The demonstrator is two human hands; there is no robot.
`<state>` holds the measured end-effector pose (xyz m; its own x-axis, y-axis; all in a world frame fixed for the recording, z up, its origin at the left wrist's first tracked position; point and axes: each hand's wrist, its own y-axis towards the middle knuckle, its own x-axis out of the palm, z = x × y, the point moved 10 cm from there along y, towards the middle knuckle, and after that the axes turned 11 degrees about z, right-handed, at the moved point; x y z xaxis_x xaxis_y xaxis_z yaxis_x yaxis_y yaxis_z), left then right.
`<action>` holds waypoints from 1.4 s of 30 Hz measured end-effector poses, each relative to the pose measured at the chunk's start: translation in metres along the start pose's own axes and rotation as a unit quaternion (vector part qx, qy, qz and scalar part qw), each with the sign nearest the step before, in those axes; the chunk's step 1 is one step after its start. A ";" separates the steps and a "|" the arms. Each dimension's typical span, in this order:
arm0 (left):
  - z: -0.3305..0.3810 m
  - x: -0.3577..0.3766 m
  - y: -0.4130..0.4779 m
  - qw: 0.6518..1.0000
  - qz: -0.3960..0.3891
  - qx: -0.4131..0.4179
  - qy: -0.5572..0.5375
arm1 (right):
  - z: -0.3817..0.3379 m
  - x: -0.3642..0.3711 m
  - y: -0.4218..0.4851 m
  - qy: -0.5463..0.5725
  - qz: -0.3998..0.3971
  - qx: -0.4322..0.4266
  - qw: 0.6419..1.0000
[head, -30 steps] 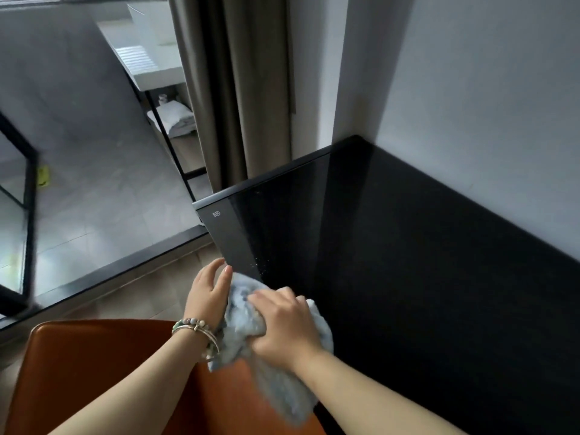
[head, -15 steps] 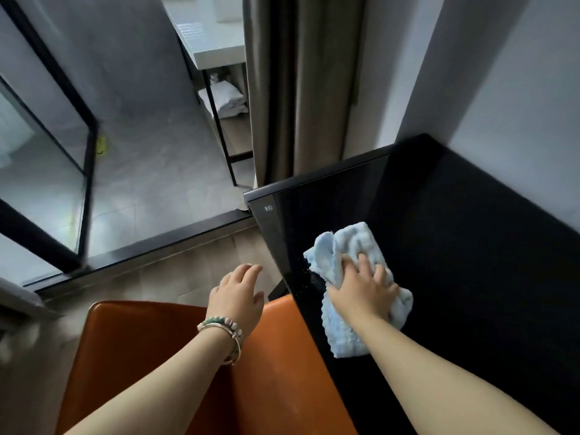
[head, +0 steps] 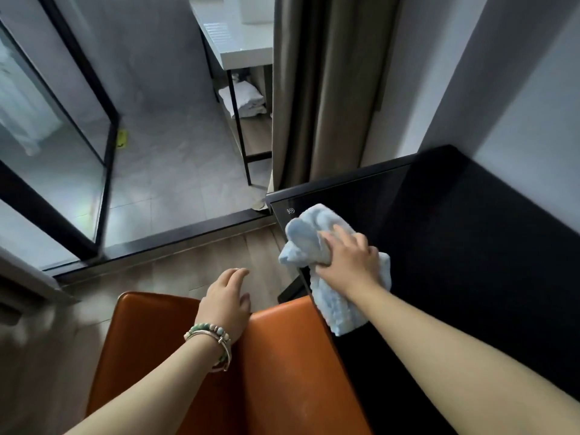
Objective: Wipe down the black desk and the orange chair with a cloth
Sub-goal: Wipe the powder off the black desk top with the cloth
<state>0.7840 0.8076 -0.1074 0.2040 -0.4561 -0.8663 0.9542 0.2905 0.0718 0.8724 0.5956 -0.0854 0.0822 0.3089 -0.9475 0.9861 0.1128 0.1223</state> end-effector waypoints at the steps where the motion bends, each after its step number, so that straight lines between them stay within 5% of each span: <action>1: -0.001 -0.001 -0.002 1.000 0.002 -0.005 -0.002 | 0.016 0.011 0.007 -0.017 -0.045 0.058 0.997; 4: -0.006 -0.003 -0.010 1.000 0.007 -0.018 -0.010 | 0.024 0.041 0.000 -0.087 -0.109 0.106 0.985; 8: -0.017 -0.003 -0.009 0.999 -0.004 -0.041 -0.013 | -0.068 0.056 -0.031 -0.016 -0.057 -0.126 0.990; 10: -0.015 0.001 -0.005 0.999 -0.014 -0.041 -0.030 | -0.086 0.050 -0.038 0.073 -0.072 -0.141 0.985; 13: 0.001 0.007 0.002 0.999 -0.013 -0.024 -0.022 | -0.052 0.006 -0.013 0.152 0.026 -0.059 0.986; 17: 0.025 0.023 0.010 1.000 -0.023 -0.009 -0.012 | 0.066 -0.046 0.017 0.044 0.141 0.129 0.980; 20: 0.038 0.034 0.019 1.000 -0.025 0.001 -0.009 | 0.157 -0.026 0.008 -0.035 0.001 0.279 0.960; 22: 0.046 0.043 0.020 1.000 -0.029 0.001 -0.009 | 0.181 -0.001 -0.008 -0.072 -0.087 0.298 0.948; 26: 0.057 0.059 0.021 0.999 -0.032 -0.017 -0.032 | 0.130 0.019 -0.013 -0.086 -0.068 0.210 0.972; 29: 0.052 0.058 0.024 0.996 -0.010 -0.066 -0.058 | 0.047 0.029 -0.028 -0.078 -0.039 0.004 0.996; 32: 0.047 0.054 0.025 0.992 0.016 -0.099 -0.078 | -0.007 0.040 -0.054 0.043 -0.121 -0.129 0.983; 34: 0.048 0.052 0.027 0.990 0.027 -0.106 -0.093 | 0.002 0.029 -0.049 0.166 -0.168 -0.065 0.969; 36: 0.049 0.047 0.030 0.989 0.049 -0.106 -0.089 | 0.030 0.003 -0.022 0.213 -0.103 -0.015 0.971; 40: 0.049 0.038 0.035 0.990 0.067 -0.100 -0.071 | 0.104 -0.042 0.041 0.058 0.078 0.079 0.992; 42: 0.048 0.037 0.040 0.992 0.063 -0.095 -0.061 | 0.138 -0.025 0.055 -0.045 0.024 0.162 0.986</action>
<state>0.8399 0.7623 -0.1128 0.3553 -0.5018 -0.7887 0.8635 0.4993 0.0713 0.9443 0.4635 -0.0959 0.1283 0.2199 -0.9671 0.9741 -0.2113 0.0812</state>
